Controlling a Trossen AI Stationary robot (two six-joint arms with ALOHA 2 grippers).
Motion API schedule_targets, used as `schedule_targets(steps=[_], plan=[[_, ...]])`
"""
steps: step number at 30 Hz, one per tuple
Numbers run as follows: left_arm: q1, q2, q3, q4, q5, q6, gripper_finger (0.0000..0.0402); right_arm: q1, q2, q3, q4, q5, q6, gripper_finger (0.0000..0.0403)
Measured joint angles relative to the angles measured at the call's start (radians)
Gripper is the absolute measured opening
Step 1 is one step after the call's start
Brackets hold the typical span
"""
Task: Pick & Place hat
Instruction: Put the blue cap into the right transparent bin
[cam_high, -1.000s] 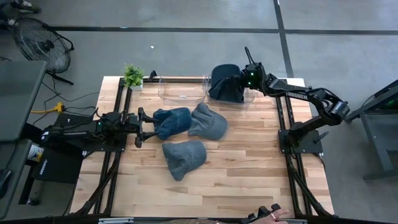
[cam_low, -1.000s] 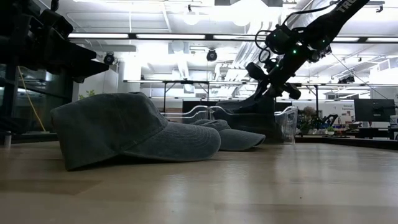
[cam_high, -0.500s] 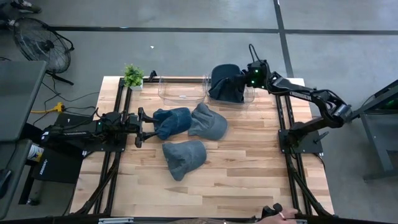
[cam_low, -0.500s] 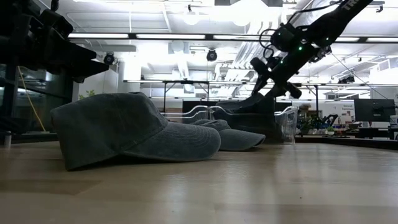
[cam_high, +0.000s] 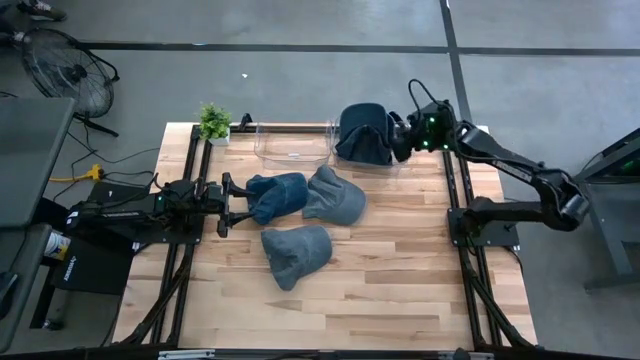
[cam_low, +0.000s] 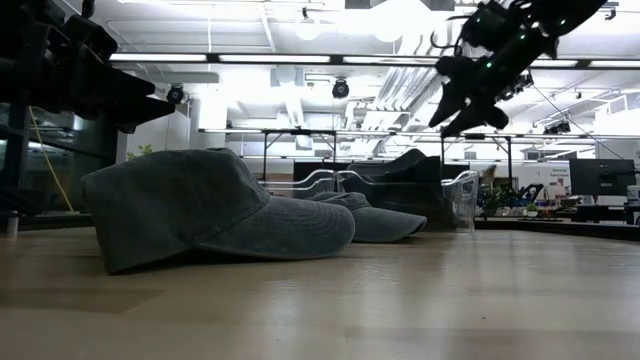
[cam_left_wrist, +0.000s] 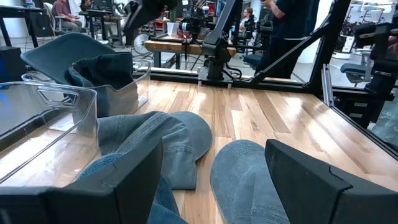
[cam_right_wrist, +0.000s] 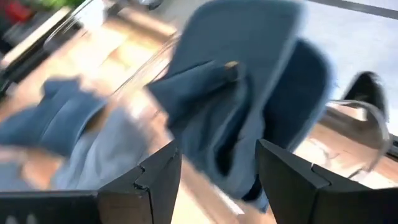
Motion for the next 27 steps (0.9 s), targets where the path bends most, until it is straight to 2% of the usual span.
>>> schedule_targets(steps=[7,12,18,22,27], plan=[[0.000,0.000,0.000,0.000,0.000,0.000,0.0280,0.020,-0.059,0.000,-0.114,-0.159,-0.188,0.0199],[0.000,0.000,0.000,0.000,0.000,0.000,0.0280,0.065,-0.080,0.000,-0.205,-0.223,-0.369,0.0199],[0.000,0.000,0.000,0.000,0.000,0.000,0.0280,0.135,-0.120,-0.015,-0.251,-0.230,-0.389,0.0199],[0.000,0.000,0.000,0.000,0.000,0.000,0.0280,0.200,-0.220,-0.127,-0.195,-0.248,-0.390,0.0194],[0.000,0.000,0.000,0.000,0.000,0.000,0.0280,0.298,-0.382,-0.288,-0.064,-0.270,-0.295,0.0193]])
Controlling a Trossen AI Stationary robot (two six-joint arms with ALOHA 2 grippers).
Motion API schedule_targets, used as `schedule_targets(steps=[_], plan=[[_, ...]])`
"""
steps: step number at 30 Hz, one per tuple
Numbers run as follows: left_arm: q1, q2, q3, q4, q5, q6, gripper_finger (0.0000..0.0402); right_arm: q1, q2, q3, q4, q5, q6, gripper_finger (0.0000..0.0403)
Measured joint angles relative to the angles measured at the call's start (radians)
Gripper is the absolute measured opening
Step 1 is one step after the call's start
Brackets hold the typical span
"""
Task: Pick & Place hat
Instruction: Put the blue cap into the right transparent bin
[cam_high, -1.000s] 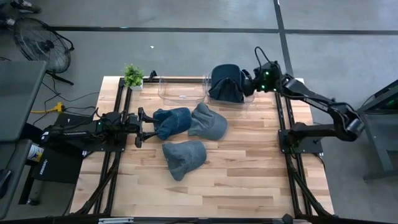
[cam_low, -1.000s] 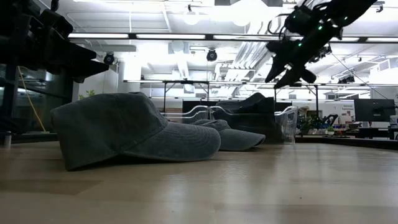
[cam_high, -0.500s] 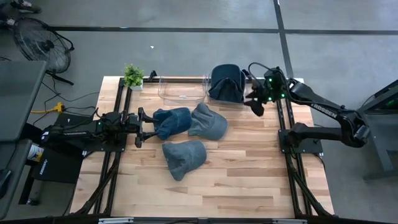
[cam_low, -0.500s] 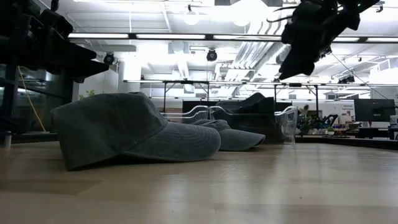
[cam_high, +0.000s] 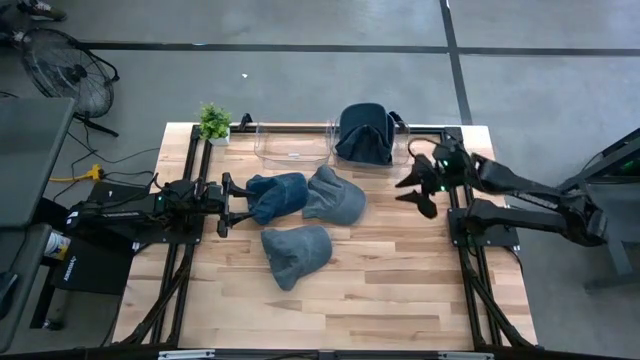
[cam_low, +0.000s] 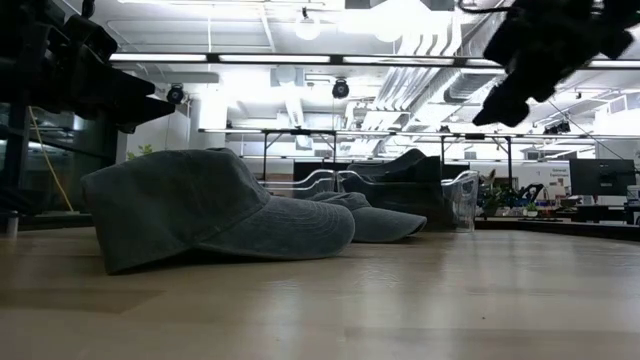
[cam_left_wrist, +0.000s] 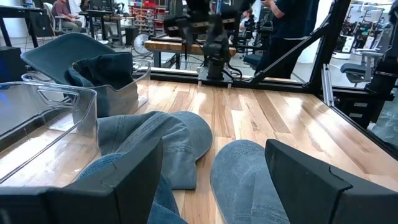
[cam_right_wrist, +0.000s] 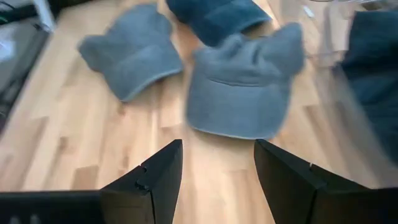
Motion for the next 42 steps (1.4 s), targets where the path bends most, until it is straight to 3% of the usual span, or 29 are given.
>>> schedule_targets(steps=[7,17,42], plan=[[0.000,0.000,0.000,0.000,0.000,0.000,0.0280,0.137,-0.146,-0.128,0.163,0.033,0.151,0.0193],[0.000,0.000,0.000,0.000,0.000,0.000,0.0280,0.271,-0.227,-0.133,0.316,0.107,0.099,0.0193],[0.000,0.000,0.000,0.000,0.000,0.000,0.0280,0.293,-0.230,-0.133,0.314,0.109,0.099,0.0195]])
